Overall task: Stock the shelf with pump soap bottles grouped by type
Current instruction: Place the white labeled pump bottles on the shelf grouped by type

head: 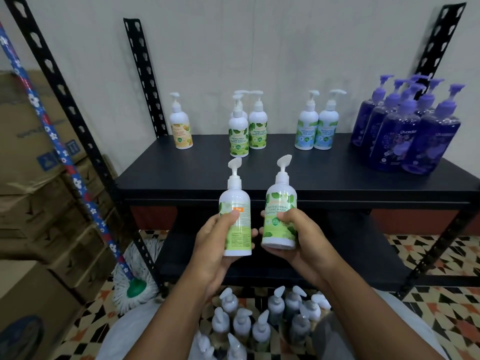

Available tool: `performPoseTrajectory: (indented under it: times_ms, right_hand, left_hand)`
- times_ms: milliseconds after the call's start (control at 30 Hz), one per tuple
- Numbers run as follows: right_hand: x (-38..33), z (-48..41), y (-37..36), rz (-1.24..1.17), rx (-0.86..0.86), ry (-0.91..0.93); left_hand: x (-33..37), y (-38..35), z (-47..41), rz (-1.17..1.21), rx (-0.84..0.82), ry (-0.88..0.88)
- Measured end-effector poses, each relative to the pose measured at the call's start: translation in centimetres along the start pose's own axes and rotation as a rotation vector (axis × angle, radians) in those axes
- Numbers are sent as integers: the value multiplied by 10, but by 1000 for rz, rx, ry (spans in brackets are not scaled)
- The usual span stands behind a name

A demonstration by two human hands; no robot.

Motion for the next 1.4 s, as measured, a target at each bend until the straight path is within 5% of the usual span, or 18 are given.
performPoseTrajectory:
  times_ms: [700, 1100, 1400]
  right_hand:
    - [-43, -30, -23, 106, -5, 152]
    - [-117, -124, -37, 561, 104, 431]
    - [-116, -170, -28, 801, 147, 458]
  left_hand:
    - [71, 12, -20, -434, 180, -329]
    - [110, -9, -126, -423, 152, -331]
    - [112, -10, -162, -405, 201, -383]
Point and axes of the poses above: each hand's wrist, its own z-axis away from the middle knuckle, its own y-axis out of the back of the hand, x = y × z, the point moved 10 cm from there along -z, towards the middle knuckle, and after that the axes turned 3 degrees about -z, right-handed, at the moved point
